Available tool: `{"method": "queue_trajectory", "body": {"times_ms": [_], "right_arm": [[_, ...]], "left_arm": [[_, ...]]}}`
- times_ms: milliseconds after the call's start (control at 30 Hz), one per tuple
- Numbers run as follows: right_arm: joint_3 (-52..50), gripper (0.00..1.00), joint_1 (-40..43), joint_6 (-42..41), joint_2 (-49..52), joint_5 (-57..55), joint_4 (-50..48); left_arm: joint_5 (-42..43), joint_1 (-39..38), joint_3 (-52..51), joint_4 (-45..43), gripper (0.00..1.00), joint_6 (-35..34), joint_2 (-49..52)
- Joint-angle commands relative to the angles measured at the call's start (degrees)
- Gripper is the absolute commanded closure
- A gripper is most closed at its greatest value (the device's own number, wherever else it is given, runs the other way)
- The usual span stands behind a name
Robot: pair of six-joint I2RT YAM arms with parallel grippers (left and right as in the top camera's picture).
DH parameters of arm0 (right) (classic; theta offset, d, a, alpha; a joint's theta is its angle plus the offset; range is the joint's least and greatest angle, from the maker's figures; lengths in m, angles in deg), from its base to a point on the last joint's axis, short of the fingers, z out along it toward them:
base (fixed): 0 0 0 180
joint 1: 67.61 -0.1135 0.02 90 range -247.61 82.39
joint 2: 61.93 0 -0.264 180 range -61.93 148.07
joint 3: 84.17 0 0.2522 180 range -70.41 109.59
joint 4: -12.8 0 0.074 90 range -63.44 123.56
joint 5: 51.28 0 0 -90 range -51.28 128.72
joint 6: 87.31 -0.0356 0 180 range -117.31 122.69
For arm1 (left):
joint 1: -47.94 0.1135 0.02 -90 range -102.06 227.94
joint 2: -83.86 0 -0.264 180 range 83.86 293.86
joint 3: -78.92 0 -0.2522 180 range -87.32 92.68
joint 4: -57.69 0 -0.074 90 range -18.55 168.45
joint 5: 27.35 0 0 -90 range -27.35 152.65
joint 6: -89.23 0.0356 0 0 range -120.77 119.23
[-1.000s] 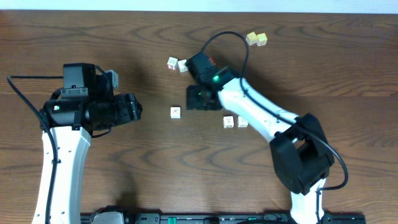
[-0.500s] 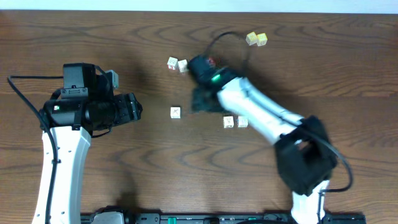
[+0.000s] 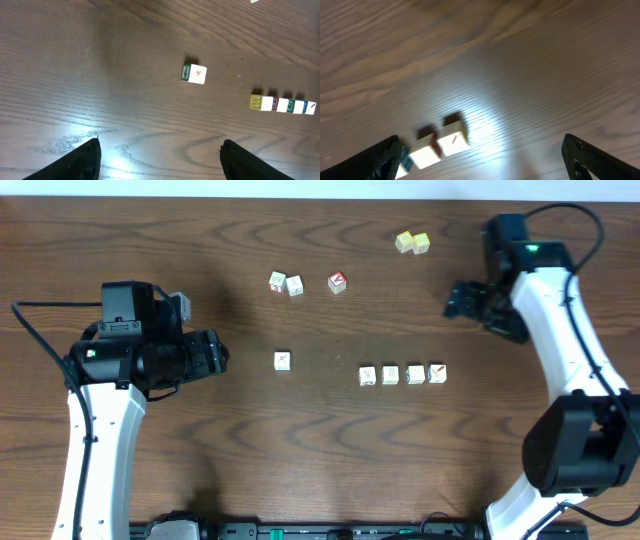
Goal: Lift 5 blocks
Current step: 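Open the right gripper and retract the right arm to the upper right, then move the left gripper down onto the number-4 block and grasp it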
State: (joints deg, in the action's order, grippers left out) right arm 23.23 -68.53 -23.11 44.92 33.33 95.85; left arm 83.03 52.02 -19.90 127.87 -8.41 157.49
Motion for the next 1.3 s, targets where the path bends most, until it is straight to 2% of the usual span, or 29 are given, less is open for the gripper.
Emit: {"method": "queue_trajectory", "body": {"times_ms": [0,100,133,167,233,333,367,633,767,833,900,1033,1167,1267], "right_arm": [[0.3,0.01,4.7,5.3,0.0,-0.1,-0.6],[0.3,0.01,7.7,7.3,0.0,4.1,-0.6],[0.2,0.06,8.5,9.1,0.0,6.5,-0.6],[-0.1,0.14,9.2,11.2,0.0,9.1,-0.6],[-0.8,0.4,10.3,14.3,0.0,12.6,-0.6],[-2.6,0.94,11.1,14.7,0.0,13.4,-1.0],[-3.3,0.98,11.2,14.7,0.0,13.4,-1.1],[-11.5,0.99,11.2,14.5,0.0,13.1,-5.8],[-13.9,0.99,11.2,12.9,0.0,13.1,-8.0],[-14.0,0.99,11.2,12.9,0.0,13.2,-8.3],[-14.0,0.99,11.2,13.0,0.0,13.2,-8.3],[-14.0,0.96,11.2,13.0,0.0,13.4,-8.2],[-14.0,0.9,10.5,11.0,0.0,13.4,-8.2],[-14.0,0.89,9.5,10.4,0.0,13.4,-8.2]], "left_arm": [[-0.5,0.3,1.2,0.1,0.24,0.4,0.1],[-0.5,0.3,1.2,-1.1,0.24,0.3,0.1],[-0.5,0.3,1.2,-1.7,0.23,0.3,0.1],[-0.5,0.3,1.2,-1.9,0.23,0.3,0.1],[-0.5,0.3,1.2,-1.9,0.23,0.3,0.1],[0.1,0.2,1.2,-3.4,0.24,-2.6,0.1],[0.1,0.2,1.2,-3.8,0.24,-3.7,0.1],[0.1,0.2,1.2,-4.4,0.23,-5.2,0.1],[1.1,0.2,1.2,-3.7,0.24,-11.7,0.1],[1.6,0.2,1.2,-3.0,0.24,-12.3,0.1],[1.6,0.2,1.2,-4.3,0.37,-13.5,0.2],[1.1,-1.0,1.0,-6.1,0.46,-15.2,2.1],[-0.1,-3.9,1.0,-8.3,0.65,-15.2,7.5],[-0.2,-5.7,1.0,-10.9,0.8,-15.2,12.2]]}}
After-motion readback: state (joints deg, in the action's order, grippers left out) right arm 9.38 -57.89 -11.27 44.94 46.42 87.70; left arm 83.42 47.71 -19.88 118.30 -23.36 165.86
